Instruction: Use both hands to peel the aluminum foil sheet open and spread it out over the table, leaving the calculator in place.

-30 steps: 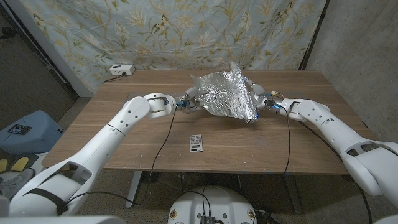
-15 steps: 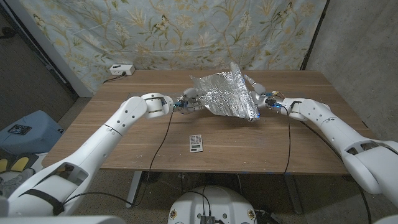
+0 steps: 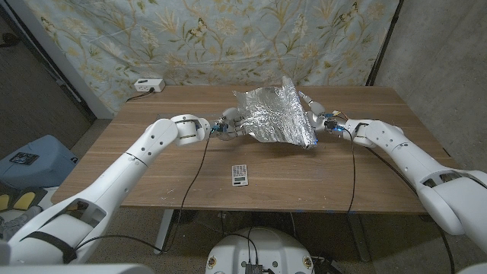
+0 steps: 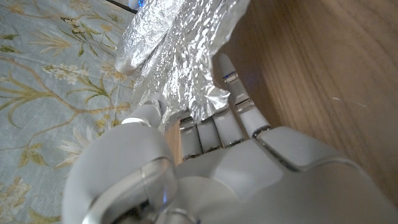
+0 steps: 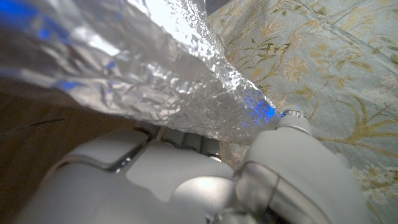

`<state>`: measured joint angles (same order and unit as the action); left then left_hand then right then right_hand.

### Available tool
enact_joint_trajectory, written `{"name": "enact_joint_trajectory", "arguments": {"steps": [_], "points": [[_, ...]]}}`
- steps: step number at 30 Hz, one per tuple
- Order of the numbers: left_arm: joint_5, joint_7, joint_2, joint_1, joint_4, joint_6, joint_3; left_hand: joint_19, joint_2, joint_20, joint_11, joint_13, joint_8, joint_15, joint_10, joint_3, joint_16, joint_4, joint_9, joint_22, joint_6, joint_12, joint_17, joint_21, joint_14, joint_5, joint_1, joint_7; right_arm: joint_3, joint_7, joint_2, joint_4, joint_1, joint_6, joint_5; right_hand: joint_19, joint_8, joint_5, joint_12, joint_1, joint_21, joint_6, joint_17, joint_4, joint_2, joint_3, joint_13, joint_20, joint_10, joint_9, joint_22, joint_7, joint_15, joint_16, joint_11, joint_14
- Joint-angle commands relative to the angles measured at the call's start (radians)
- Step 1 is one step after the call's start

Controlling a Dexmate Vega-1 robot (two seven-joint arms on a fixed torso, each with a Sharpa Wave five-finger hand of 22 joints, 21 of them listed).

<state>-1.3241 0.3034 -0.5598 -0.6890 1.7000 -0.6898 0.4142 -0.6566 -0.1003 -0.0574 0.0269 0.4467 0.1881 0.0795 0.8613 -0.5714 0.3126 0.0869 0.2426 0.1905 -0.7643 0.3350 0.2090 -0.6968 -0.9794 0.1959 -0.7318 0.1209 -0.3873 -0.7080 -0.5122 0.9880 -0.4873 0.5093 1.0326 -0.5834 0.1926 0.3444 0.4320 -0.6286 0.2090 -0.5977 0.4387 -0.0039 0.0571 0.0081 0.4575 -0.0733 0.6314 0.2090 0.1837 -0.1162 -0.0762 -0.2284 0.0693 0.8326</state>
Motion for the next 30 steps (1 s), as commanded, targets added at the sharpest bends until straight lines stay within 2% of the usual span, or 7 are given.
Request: {"name": "enact_joint_trajectory", "arguments": {"steps": [1, 13, 22, 28, 29, 30], "points": [[0.012, -0.090, 0.003, 0.031, -0.056, -0.006, 0.021, 0.016, 0.014, -0.011, -0.024, -0.006, -0.006, -0.013, -0.045, 0.015, -0.014, 0.001, -0.004, 0.001, 0.044, -0.030, -0.001, 0.006, 0.034, -0.003, 0.028, 0.007, -0.004, -0.004, 0.001, 0.000, 0.002, 0.004, -0.007, -0.001, 0.005, 0.008, -0.003, 0.005, 0.003, 0.000, 0.005, 0.003, -0.004, -0.001, 0.003, -0.010, -0.001, 0.003, 0.005, 0.000, 0.000, 0.000, 0.003, -0.004], [0.043, -0.135, 0.033, 0.071, -0.114, -0.014, 0.040, 0.025, 0.029, -0.019, -0.040, -0.017, -0.007, -0.030, -0.082, 0.022, -0.021, 0.020, -0.012, -0.001, 0.081, -0.058, -0.003, 0.010, 0.046, 0.000, 0.030, 0.009, -0.001, -0.013, 0.001, -0.002, 0.004, -0.004, -0.007, -0.002, 0.007, 0.016, -0.003, 0.004, 0.004, 0.000, 0.006, 0.005, -0.007, -0.005, 0.006, -0.013, 0.001, 0.002, 0.005, 0.001, 0.001, -0.002, 0.005, -0.003], [0.067, -0.165, 0.062, 0.100, -0.169, -0.022, 0.052, 0.018, 0.030, -0.018, -0.038, -0.021, 0.001, -0.024, -0.074, 0.023, -0.013, 0.041, -0.016, -0.001, 0.079, -0.061, 0.002, 0.007, 0.038, 0.002, 0.014, 0.011, 0.004, -0.026, -0.002, 0.006, -0.001, -0.009, -0.002, -0.003, 0.009, 0.023, -0.004, 0.004, 0.005, 0.001, 0.007, 0.008, -0.012, -0.009, 0.009, -0.014, 0.000, 0.002, 0.005, 0.003, 0.003, -0.003, 0.007, -0.003], [0.079, -0.165, 0.076, 0.109, -0.190, -0.029, 0.051, 0.005, 0.033, -0.010, -0.029, -0.022, 0.009, -0.014, -0.059, 0.022, -0.002, 0.066, -0.020, -0.001, 0.067, -0.058, 0.006, 0.002, 0.025, 0.006, -0.014, 0.008, 0.008, -0.033, -0.004, 0.016, -0.004, -0.012, 0.004, -0.004, 0.009, 0.027, -0.004, 0.005, 0.005, 0.001, 0.007, 0.009, -0.013, -0.011, 0.011, -0.013, 0.002, 0.002, 0.005, 0.002, 0.005, -0.004, 0.006, -0.005], [0.081, -0.152, 0.080, 0.107, -0.189, -0.026, 0.048, -0.002, 0.031, -0.006, -0.024, -0.021, 0.017, -0.009, -0.039, 0.021, 0.004, 0.074, -0.021, -0.001, 0.049, -0.051, 0.008, -0.001, 0.016, 0.007, -0.025, 0.007, 0.008, -0.032, -0.004, 0.019, -0.005, -0.012, 0.004, -0.005, 0.009, 0.027, -0.004, 0.005, 0.006, 0.001, 0.007, 0.010, -0.014, -0.012, 0.011, -0.014, 0.003, 0.002, 0.005, 0.002, 0.005, -0.004, 0.008, -0.004], [0.082, -0.143, 0.085, 0.103, -0.188, -0.021, 0.044, -0.023, 0.026, 0.008, -0.012, -0.018, 0.031, 0.011, -0.010, 0.015, 0.021, 0.091, -0.024, 0.000, 0.012, -0.041, 0.010, -0.011, -0.014, 0.012, -0.059, 0.005, 0.007, -0.033, -0.005, 0.020, -0.004, -0.013, 0.003, -0.004, 0.009, 0.028, -0.004, 0.005, 0.006, 0.002, 0.007, 0.010, -0.014, -0.012, 0.011, -0.014, 0.002, 0.002, 0.005, 0.003, 0.005, -0.004, 0.007, -0.003]]}}
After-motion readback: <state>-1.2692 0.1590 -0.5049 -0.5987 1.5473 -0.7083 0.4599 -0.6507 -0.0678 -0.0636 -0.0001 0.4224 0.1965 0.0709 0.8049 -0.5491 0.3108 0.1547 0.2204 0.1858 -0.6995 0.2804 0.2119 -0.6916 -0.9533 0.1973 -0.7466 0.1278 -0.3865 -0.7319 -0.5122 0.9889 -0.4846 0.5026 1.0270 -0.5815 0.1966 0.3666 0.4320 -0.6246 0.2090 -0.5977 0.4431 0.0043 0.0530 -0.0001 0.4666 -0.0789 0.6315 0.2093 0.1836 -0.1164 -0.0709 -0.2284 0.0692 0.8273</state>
